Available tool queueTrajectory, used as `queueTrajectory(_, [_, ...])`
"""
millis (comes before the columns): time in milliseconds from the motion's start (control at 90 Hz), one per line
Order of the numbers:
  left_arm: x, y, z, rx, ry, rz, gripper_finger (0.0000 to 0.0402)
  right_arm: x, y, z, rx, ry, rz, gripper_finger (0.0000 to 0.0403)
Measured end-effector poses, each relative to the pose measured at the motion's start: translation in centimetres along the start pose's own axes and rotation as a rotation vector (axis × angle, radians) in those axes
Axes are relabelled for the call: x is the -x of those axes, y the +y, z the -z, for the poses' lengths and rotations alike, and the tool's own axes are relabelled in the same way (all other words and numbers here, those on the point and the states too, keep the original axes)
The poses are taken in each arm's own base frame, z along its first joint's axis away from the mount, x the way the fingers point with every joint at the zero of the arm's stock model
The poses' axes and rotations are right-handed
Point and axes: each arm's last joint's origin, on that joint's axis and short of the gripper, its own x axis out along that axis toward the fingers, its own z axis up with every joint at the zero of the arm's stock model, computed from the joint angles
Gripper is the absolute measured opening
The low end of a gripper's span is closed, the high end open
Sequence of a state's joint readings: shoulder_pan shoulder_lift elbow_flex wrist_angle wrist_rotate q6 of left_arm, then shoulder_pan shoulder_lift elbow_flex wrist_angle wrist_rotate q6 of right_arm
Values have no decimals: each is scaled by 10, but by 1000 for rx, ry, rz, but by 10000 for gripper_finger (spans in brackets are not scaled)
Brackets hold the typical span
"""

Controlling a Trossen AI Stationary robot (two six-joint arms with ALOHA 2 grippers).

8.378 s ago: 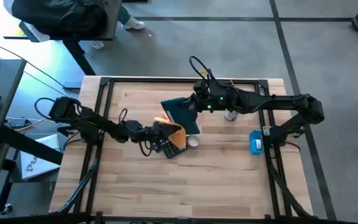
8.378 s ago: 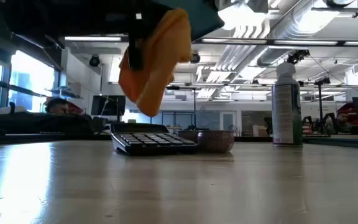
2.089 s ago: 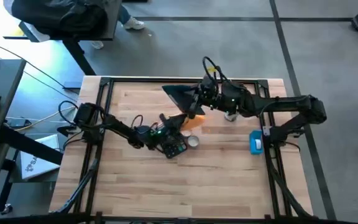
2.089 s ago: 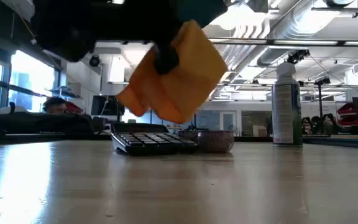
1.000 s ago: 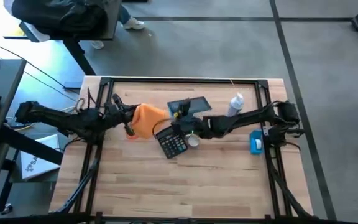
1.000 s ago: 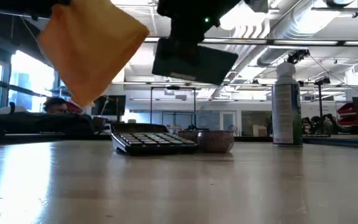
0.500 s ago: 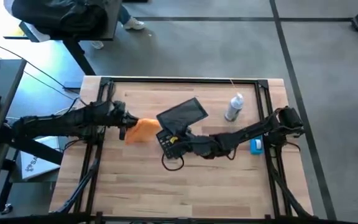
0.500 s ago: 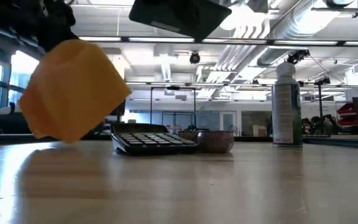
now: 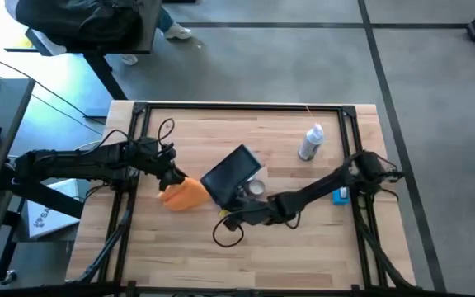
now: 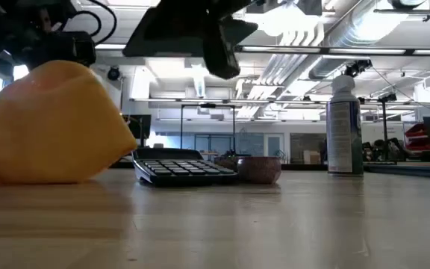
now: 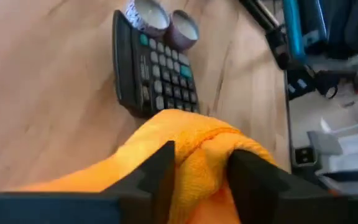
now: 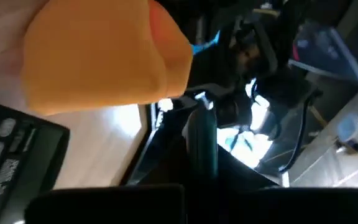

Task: Apply microfiber cloth
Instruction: Wipe the front of the black tablet with the yellow microfiber cloth

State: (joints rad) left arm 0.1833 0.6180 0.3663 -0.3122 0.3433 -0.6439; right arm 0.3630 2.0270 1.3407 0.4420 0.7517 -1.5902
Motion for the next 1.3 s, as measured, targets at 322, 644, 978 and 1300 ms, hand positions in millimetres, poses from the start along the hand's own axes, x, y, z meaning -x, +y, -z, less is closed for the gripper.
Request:
queueTrajectory(322, [12, -22, -7, 46, 191, 288, 188, -4, 8, -8, 172, -180, 14, 0])
queueTrajectory(644, [4, -9, 15, 108, 452, 168, 188, -6, -10, -10, 121, -222, 53, 0])
queueTrajectory(978, [0, -28, -12, -8, 203, 354, 188, -11, 5, -18, 153, -278, 28, 0])
queueTrajectory(1300, [-16, -26, -20, 3, 166, 320, 188, -12, -4, -19, 151, -287, 84, 0])
